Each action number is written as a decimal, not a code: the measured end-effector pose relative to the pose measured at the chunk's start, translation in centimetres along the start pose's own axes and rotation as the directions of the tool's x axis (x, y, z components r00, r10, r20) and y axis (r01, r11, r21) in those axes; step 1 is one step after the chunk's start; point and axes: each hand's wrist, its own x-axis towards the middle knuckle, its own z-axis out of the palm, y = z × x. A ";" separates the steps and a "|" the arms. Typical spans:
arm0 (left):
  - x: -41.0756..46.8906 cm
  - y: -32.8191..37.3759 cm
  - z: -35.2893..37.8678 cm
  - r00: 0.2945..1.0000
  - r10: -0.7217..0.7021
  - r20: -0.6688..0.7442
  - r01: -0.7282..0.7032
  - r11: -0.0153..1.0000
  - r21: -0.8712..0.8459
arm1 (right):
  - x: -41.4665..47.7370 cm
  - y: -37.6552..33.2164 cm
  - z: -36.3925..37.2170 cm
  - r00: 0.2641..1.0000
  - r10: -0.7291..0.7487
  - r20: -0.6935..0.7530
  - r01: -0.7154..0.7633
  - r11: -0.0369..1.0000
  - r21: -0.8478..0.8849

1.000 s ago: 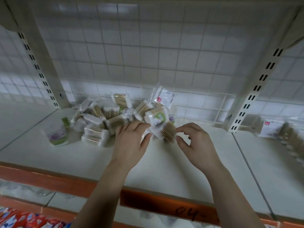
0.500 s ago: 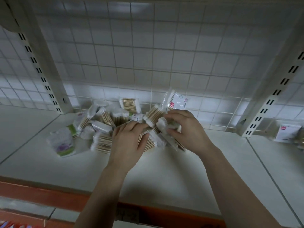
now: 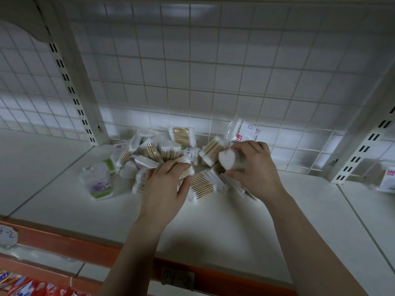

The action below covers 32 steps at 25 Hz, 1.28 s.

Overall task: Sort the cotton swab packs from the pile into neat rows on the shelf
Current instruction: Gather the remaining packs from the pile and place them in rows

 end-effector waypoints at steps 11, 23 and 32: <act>4.8 1.4 2.2 0.992 0.089 0.088 -0.082 0.993 -0.083 | -3.5 0.6 -3.5 0.983 0.096 -0.155 -0.059 0.972 0.229; 8.4 2.9 5.0 0.966 -0.052 0.253 0.043 0.998 0.043 | -6.6 2.0 -4.1 0.965 0.228 -0.132 -0.185 0.944 0.274; 8.3 2.9 4.3 0.980 -0.119 0.157 0.132 0.988 -0.075 | -7.5 2.5 -4.9 0.959 0.247 -0.140 -0.208 0.947 0.244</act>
